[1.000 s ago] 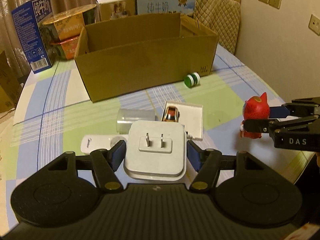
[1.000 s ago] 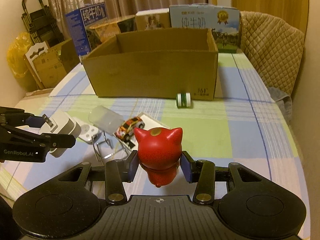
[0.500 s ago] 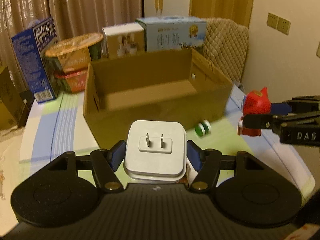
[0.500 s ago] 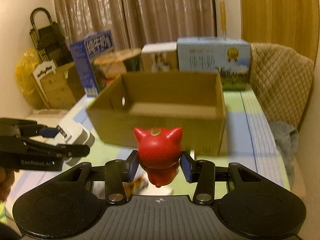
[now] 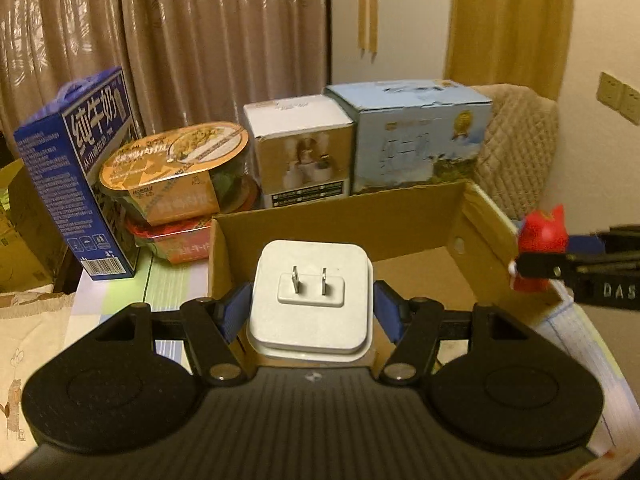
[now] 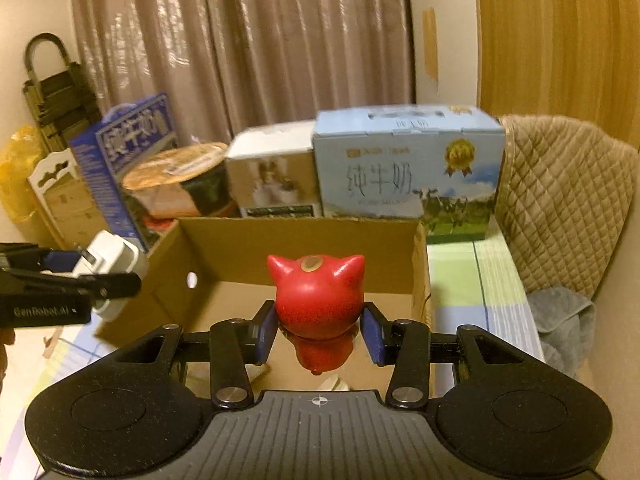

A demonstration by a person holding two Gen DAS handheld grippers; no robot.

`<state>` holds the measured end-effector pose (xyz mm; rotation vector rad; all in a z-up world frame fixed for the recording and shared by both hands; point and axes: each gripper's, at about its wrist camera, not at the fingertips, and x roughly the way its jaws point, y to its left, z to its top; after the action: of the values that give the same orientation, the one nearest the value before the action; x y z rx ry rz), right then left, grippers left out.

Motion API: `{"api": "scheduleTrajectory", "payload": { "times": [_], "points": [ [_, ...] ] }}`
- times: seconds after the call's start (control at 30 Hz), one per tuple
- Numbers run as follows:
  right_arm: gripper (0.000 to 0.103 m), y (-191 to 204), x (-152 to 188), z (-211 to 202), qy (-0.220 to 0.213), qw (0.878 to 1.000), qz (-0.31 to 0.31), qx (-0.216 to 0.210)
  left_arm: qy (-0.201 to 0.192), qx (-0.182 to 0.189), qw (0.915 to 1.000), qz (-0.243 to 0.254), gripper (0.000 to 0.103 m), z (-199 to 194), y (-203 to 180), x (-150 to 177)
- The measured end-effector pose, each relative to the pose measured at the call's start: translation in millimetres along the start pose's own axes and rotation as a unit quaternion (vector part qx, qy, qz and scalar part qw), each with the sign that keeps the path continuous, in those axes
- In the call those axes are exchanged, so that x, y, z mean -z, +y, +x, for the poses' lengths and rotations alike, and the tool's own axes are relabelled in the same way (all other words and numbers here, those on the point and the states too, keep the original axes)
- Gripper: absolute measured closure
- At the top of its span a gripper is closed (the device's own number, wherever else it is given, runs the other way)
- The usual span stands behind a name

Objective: Organize rigid objects
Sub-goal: 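Carry the adapter into the cardboard box and open the left tool while the right tool carries the cat, then open the right tool to drop the red cat into the cardboard box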

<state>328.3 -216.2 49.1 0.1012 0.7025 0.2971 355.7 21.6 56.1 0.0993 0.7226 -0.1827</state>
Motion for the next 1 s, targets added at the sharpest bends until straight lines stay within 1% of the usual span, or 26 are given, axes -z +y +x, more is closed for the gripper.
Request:
{"api": "scheduleTrajectory", "payload": {
  "times": [0.1,0.27,0.47,0.57,0.6,0.67,1.0],
  "points": [
    [0.061,-7.8,4.6,21.0,0.020,1.000,0.014,0.001,0.016,-0.003,0.9998,-0.008,0.042,23.0,5.6,2.6],
    [0.061,-16.1,14.5,45.0,0.043,0.999,0.025,0.006,0.037,-0.005,0.9992,-0.017,0.042,48.5,13.1,13.7],
    [0.061,-17.9,19.4,61.5,0.054,0.998,0.025,0.010,0.056,-0.011,0.9983,-0.015,0.042,68.2,18.0,22.9],
    [0.061,-18.8,21.3,65.6,0.058,0.998,0.027,0.011,0.063,-0.007,0.9977,-0.022,0.042,74.5,20.0,24.3],
    [0.061,-18.7,21.6,66.7,0.059,0.998,0.027,0.011,0.065,-0.006,0.9976,-0.024,0.039,75.9,20.6,24.6],
    [0.061,-18.6,22.9,67.9,0.061,0.998,0.025,0.011,0.056,-0.017,0.9981,-0.022,0.030,73.8,21.3,23.7],
    [0.061,-20.3,23.6,67.0,0.060,0.998,0.028,0.014,0.023,-0.010,0.9993,-0.027,0.030,44.6,24.4,16.5]
  ]
}}
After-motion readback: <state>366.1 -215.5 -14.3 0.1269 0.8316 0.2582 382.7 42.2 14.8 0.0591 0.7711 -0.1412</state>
